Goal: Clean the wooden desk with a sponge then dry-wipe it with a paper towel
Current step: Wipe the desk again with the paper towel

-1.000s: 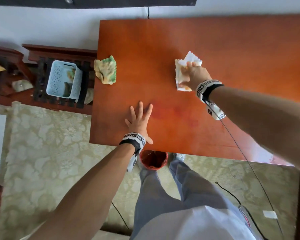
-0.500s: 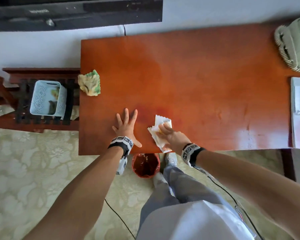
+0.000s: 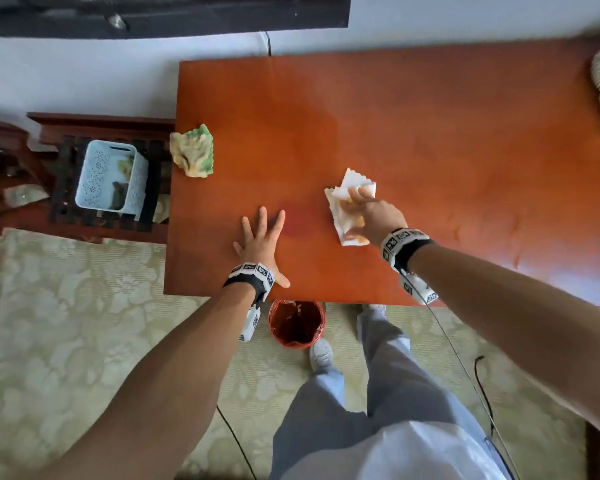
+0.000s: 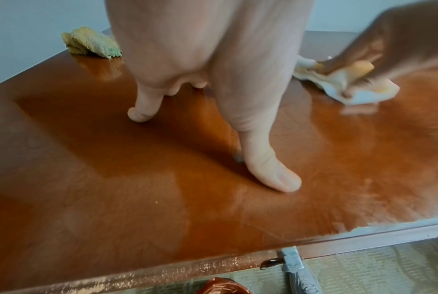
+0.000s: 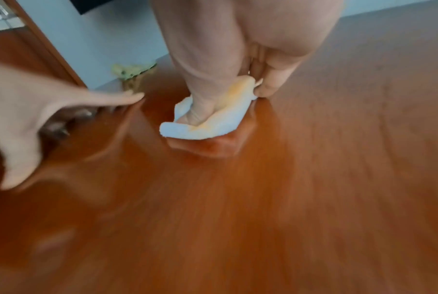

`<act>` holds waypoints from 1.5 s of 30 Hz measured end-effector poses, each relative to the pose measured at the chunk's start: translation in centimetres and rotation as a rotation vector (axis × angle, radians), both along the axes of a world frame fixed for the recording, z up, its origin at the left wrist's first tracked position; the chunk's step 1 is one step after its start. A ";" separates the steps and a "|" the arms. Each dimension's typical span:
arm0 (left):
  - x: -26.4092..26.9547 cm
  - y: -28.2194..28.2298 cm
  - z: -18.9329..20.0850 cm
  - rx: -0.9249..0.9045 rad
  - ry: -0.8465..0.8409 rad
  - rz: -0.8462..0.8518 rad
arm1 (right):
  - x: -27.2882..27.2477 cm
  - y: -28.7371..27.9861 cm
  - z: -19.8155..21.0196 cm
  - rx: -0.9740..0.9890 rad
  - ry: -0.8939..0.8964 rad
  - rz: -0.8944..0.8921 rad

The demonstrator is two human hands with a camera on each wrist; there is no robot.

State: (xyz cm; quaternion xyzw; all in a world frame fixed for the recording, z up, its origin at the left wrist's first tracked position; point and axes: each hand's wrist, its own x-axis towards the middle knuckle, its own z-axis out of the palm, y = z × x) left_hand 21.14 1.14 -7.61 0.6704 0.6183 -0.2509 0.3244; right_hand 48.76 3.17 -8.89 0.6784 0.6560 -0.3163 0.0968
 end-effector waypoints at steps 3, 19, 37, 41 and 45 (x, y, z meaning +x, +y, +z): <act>0.0 -0.1 0.0 -0.002 0.009 0.007 | 0.9 6.7 0.4 0.043 -0.034 0.002; 0.8 0.4 0.6 -0.034 0.038 0.027 | 3.8 0.7 -0.5 0.120 -0.104 0.273; 10.9 -1.8 0.1 0.011 0.061 -0.124 | 9.1 -2.3 -0.9 0.141 -0.108 0.294; 10.9 -1.4 -0.3 -0.002 0.039 -0.097 | 10.8 8.2 -0.6 0.194 -0.122 0.093; 10.7 -1.4 -0.6 -0.002 0.035 -0.092 | 11.3 11.7 -0.9 0.220 -0.135 0.098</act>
